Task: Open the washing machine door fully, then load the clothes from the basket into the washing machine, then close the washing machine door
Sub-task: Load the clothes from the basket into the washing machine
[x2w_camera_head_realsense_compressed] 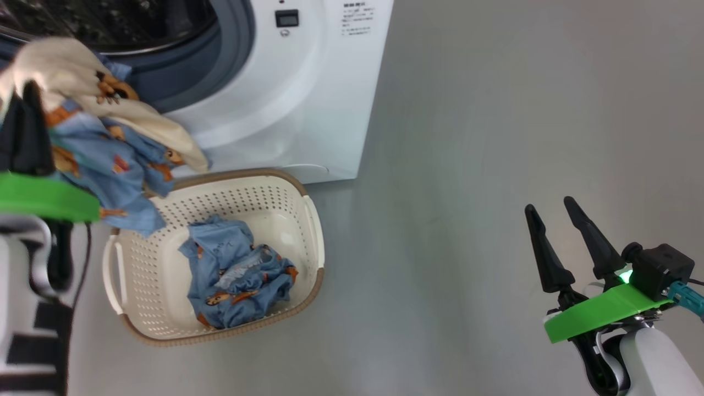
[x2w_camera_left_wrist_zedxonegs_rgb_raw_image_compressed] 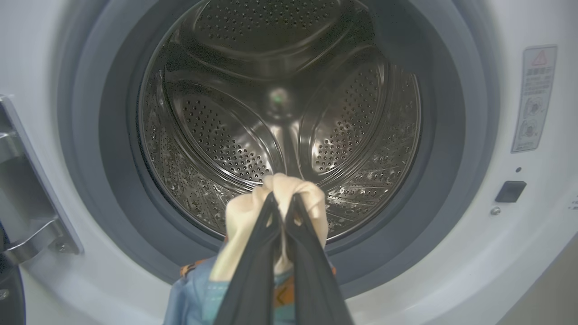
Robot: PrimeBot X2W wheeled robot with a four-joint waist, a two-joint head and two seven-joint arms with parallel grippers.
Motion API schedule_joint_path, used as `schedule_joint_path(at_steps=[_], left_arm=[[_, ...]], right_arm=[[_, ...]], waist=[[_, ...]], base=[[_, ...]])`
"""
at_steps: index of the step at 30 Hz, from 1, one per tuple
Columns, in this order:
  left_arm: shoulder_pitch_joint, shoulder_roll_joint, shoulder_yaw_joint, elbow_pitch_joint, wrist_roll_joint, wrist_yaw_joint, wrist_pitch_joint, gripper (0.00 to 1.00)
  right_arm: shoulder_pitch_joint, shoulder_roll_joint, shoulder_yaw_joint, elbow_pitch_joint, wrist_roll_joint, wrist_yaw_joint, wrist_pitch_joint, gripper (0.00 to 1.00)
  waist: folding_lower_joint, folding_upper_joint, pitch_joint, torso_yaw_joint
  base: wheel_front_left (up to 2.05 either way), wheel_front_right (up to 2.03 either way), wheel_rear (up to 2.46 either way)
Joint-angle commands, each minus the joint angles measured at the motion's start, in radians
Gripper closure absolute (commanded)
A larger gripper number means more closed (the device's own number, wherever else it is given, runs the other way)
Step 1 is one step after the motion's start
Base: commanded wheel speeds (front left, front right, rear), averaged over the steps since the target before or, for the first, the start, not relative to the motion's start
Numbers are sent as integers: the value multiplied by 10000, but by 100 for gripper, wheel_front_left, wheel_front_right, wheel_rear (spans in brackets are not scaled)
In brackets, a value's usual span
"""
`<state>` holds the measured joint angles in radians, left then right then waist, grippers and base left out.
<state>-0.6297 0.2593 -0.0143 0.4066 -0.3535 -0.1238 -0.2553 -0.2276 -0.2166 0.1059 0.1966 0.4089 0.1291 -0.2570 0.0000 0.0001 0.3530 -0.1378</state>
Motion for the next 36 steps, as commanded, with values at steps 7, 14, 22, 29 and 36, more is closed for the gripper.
schedule_joint_path(at_steps=[7, 14, 22, 29, 36], left_arm=[[-2216, 787, -199, 2008, -39, -61, -64, 100], [-4026, 986, -716, 4302, 115, -66, -36, 100], [-5916, 1175, -1339, 6201, 44, -67, 226, 100], [-6855, 1448, -1676, 7365, -8, -68, 241, 100], [-7623, 1811, -1779, 7419, 173, 35, -32, 100]], right_arm=[[-300, 82, 365, -267, -86, 16, -48, 0], [-654, 231, 623, -293, -80, 16, -48, 0], [-1178, 388, 909, -306, -44, 16, -48, 0], [-1407, 470, 1078, -346, -42, 16, -48, 0], [-1476, 564, 1075, -409, -54, 16, -48, 0]], waist=[[0, -1, 530, -434], [0, -1, 1029, -800], [0, -1, 1710, -1264], [0, -1, 2069, -1608], [0, -1, 2338, -1722]], base=[[0, 0, 0], [0, 0, 0], [0, 0, 0], [0, 0, 0], [0, 0, 0]])
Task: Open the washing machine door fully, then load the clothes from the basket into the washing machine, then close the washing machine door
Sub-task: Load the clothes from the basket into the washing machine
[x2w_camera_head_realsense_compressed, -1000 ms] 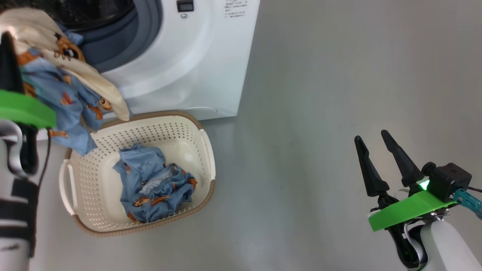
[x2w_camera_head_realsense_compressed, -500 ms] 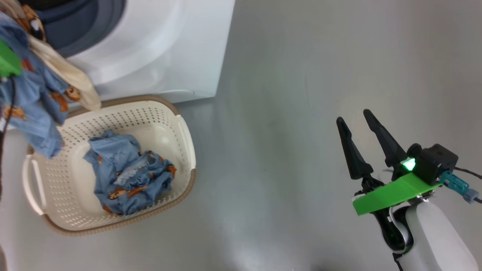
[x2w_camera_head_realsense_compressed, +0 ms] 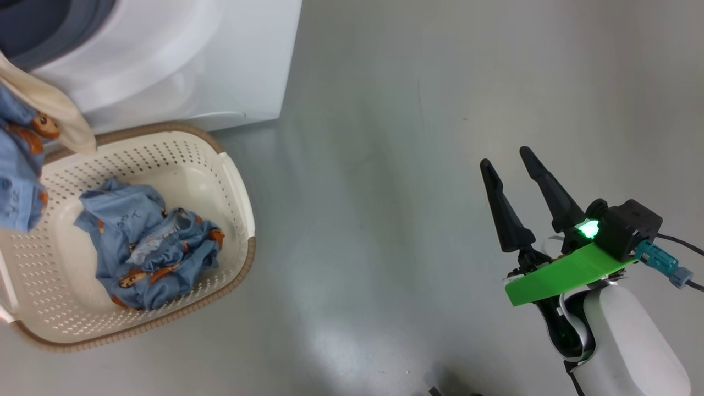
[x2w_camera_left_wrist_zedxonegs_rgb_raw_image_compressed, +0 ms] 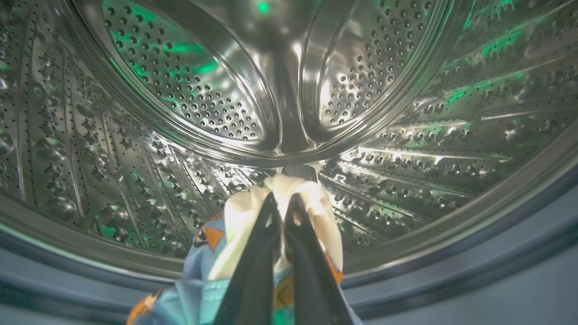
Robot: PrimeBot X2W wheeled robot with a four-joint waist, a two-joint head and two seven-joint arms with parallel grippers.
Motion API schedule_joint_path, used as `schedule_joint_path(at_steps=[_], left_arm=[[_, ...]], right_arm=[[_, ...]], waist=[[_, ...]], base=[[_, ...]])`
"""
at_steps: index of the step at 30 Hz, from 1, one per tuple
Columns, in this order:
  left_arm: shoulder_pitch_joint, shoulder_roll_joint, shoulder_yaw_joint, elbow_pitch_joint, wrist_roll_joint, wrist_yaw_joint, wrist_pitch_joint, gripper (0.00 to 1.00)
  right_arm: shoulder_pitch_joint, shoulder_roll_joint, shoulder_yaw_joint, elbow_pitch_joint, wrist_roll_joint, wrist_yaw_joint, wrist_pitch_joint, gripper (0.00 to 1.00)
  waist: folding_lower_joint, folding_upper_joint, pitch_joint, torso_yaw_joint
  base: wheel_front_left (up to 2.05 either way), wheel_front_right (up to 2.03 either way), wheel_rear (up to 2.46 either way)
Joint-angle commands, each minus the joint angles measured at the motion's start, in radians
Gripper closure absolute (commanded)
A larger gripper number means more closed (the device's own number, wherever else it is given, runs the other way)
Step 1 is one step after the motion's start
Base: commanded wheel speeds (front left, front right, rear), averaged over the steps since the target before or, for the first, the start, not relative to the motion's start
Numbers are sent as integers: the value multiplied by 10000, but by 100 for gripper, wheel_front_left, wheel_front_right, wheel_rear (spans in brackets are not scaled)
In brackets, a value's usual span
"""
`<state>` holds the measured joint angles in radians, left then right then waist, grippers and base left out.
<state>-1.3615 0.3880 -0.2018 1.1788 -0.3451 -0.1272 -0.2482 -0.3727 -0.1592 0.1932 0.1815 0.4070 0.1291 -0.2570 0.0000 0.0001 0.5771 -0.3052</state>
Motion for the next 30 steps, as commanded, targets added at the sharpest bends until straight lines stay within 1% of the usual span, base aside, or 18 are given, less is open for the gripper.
schedule_joint_path(at_steps=[1, 7, 9, 13, 18, 19, 20, 21, 22, 23, 30], left_arm=[[-386, 568, 101, -491, 147, 129, -119, 100], [-135, 821, 643, -2733, 516, 553, -132, 100], [164, 790, 855, -3094, 596, 605, -133, 100], [639, 647, 1005, -2898, 696, 495, -134, 100], [708, 454, 916, -1901, 738, 300, -134, 100], [656, 418, 847, -1609, 756, 266, -134, 76], [566, 406, 774, -1423, 800, 238, -134, 76], [481, 383, 754, -1226, 787, 216, -134, 27], [403, 348, 730, -974, 757, 190, -133, 2], [316, 327, 653, -757, 779, 162, -133, 0], [5, 187, 477, -128, 671, 48, -134, 0]], right_arm=[[-38, 1, 194, -267, -40, 16, -48, 0], [-160, 69, 181, -305, -63, 16, -48, 0], [-203, 74, 190, -307, -66, 16, -48, 0], [-242, 81, 233, -299, -70, 16, -48, 0], [-237, 92, 297, -290, -67, 16, -48, 0], [-230, 86, 302, -283, -67, 16, -48, 0], [-226, 81, 308, -279, -63, 16, -48, 0], [-226, 78, 314, -276, -57, 16, -48, 0], [-224, 71, 316, -273, -53, 16, -48, 0], [-222, 64, 315, -274, -50, 16, -48, 0], [-253, 39, 320, -269, -72, 16, -48, 0]], waist=[[0, -1, 129, -45], [0, -1, 309, -12], [0, -1, 313, -4], [0, -1, 285, -1], [0, -1, 253, 13], [0, -1, 239, 24], [0, -1, 236, 33], [0, -1, 229, 40], [0, -1, 222, 52], [0, -1, 219, 67], [0, -1, 177, 202]], base=[[0, 0, 0], [0, 0, 0], [0, 0, 0], [0, 0, 0], [0, 0, 0], [0, 0, 0], [0, 0, 0], [0, 0, 0], [0, 0, 0], [0, 0, 0], [0, 0, 0]])
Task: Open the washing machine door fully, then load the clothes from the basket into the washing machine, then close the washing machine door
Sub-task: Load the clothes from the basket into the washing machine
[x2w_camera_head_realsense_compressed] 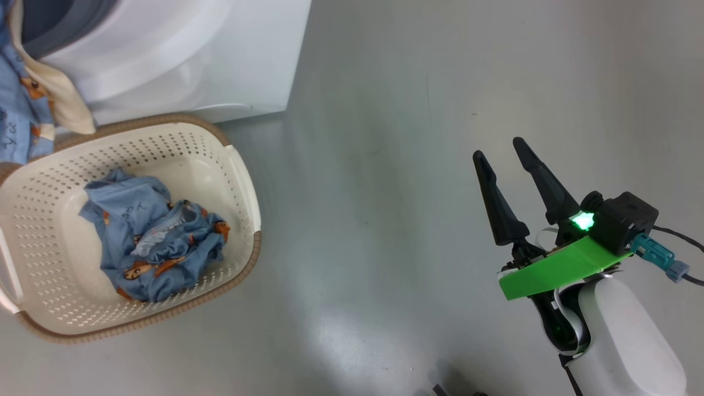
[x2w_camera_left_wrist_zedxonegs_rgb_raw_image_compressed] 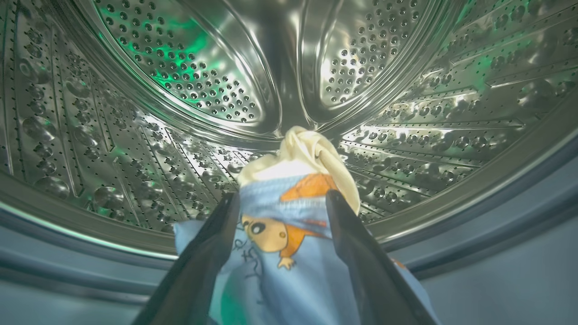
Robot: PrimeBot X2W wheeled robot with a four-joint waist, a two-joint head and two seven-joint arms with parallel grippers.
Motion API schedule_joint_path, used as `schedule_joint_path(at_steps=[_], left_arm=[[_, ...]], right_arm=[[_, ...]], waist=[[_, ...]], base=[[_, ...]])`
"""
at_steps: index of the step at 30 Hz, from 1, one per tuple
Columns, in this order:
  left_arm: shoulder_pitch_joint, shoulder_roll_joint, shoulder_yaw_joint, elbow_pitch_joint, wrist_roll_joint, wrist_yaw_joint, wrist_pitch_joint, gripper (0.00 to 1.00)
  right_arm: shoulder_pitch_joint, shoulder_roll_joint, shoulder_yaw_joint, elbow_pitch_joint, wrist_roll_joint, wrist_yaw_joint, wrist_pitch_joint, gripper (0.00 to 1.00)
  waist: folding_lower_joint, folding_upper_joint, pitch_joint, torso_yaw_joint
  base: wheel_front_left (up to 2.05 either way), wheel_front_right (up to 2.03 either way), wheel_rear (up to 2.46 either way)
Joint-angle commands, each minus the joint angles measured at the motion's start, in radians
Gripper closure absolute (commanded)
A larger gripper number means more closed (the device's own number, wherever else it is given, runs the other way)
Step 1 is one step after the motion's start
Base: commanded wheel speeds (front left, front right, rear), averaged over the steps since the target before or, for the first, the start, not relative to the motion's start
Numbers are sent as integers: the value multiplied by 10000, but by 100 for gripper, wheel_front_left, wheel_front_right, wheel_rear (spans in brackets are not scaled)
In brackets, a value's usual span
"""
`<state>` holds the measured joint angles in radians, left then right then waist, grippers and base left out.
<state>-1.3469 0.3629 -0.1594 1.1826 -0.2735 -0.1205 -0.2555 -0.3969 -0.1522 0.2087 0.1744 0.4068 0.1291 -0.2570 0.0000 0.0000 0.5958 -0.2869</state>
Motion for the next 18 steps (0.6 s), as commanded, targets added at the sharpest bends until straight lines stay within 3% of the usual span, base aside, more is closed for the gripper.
schedule_joint_path(at_steps=[1, 18], left_arm=[[-110, 414, 60, -202, -82, -31, -61, 0], [2630, -355, 724, -2882, -693, -99, -62, 0]], right_arm=[[-22, -39, 162, -194, -74, 16, -48, 0], [82, -393, 25, -201, -132, 16, -48, 0]], waist=[[0, 0, -32, 50], [0, 0, -553, 823]], base=[[0, 0, 0], [0, 0, 0]])
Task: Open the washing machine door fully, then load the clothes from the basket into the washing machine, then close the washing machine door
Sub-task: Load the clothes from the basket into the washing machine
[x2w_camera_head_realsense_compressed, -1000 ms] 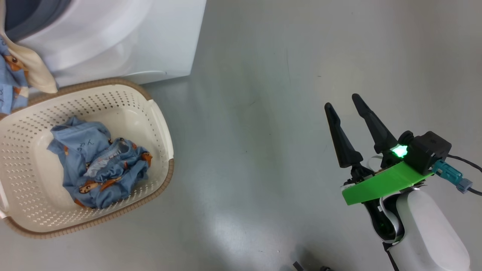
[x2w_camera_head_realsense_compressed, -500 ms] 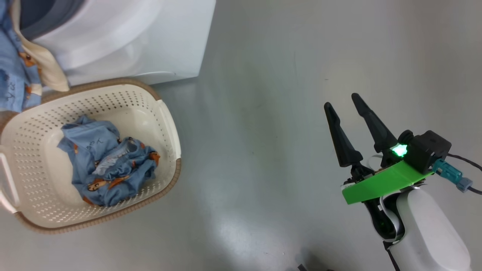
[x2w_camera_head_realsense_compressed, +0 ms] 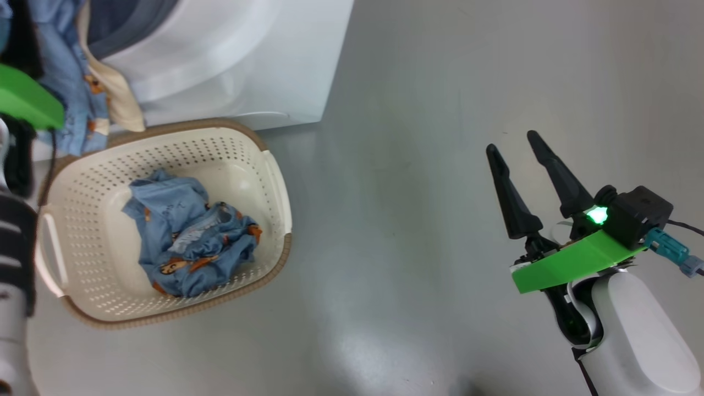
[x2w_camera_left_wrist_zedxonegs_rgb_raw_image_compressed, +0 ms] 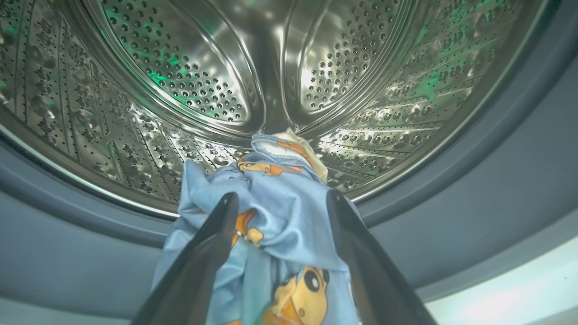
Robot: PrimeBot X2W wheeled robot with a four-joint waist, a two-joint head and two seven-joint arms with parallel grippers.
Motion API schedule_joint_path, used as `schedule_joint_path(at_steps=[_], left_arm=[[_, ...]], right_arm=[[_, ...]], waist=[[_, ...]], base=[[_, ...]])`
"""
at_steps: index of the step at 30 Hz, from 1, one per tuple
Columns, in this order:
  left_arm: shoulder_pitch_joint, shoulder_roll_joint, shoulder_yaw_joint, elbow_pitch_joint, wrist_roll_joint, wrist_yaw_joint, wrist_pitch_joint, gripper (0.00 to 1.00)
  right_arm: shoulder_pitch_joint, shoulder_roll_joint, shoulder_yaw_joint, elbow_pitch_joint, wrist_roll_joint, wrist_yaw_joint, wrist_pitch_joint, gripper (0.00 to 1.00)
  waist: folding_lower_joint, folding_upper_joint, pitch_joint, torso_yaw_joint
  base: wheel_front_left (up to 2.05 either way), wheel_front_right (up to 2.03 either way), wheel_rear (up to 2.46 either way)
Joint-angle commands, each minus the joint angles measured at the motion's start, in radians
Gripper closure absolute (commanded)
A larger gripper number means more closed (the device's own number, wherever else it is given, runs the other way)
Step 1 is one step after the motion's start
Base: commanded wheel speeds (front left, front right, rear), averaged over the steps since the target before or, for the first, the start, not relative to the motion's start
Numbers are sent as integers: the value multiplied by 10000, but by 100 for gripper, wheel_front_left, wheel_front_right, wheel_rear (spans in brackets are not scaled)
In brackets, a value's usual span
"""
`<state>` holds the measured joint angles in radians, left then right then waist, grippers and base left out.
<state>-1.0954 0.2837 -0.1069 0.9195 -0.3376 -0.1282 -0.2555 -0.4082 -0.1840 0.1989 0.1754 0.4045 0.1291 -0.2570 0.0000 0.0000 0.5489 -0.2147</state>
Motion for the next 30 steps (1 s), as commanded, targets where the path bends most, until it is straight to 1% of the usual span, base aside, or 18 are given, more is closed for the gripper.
schedule_joint_path(at_steps=[1, 7, 18, 25, 30], left_arm=[[332, 407, 285, -468, -61, -22, -62, 0], [1632, 35, 891, -1726, -86, -23, -62, 0], [3983, -715, 1535, -4025, 273, -24, -62, 0], [5305, -1005, 1723, -5018, 602, -24, -62, 0], [6535, -1366, 2060, -5844, 768, -24, -62, 0]], right_arm=[[198, -94, 114, -216, -109, 16, -48, 0], [268, -240, -16, -219, -121, 16, -48, 0], [412, -431, -195, -235, -136, 16, -48, 0], [505, -508, -246, -203, -131, 16, -48, 0], [535, -602, -193, -123, -102, 16, -48, 0]], waist=[[0, 0, -101, 137], [0, 0, -291, 441], [0, 0, -487, 877], [0, 0, -631, 1042], [0, 0, -815, 1154]], base=[[0, 0, 0], [0, 0, 0], [0, 0, 0], [0, 0, 0], [0, 0, 0]])
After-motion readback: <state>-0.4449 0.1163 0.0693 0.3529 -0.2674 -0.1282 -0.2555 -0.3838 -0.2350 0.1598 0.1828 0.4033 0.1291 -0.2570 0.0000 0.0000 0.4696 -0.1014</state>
